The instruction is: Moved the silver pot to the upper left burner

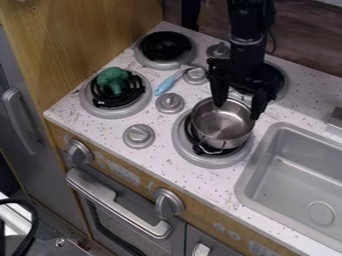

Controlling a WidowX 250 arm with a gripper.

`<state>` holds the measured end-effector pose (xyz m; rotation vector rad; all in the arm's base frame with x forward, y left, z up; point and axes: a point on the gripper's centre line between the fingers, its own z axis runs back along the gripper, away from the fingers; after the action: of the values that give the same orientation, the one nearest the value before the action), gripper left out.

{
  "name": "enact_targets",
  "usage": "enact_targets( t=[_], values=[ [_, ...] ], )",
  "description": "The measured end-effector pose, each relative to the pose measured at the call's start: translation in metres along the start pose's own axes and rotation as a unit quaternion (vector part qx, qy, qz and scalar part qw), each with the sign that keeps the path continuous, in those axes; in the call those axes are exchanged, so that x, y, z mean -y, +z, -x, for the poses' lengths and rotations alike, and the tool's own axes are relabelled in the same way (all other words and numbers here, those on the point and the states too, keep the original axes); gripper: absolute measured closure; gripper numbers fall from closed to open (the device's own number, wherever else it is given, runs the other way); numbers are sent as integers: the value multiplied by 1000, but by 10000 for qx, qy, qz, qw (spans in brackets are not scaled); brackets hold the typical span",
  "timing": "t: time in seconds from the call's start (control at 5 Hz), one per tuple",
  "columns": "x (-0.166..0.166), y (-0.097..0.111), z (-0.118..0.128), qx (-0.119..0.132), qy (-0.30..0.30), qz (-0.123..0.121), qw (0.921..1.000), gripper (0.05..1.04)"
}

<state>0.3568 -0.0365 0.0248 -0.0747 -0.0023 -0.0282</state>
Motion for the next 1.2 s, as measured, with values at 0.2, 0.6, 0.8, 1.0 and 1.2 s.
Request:
enact_targets(
  t=[0.2,0.6,0.8,1.0,1.2],
  values=[
    [-1,-14,6,-215,24,-9,9998,85],
    [2,-44,11,-71,315,-5,9995,85],
    [0,-54,12,230,596,-52,9979,85],
    [7,-62,9,613,645,-11,9960,85],
    [9,-62,3,882,558,-124,9945,85]
  ],
)
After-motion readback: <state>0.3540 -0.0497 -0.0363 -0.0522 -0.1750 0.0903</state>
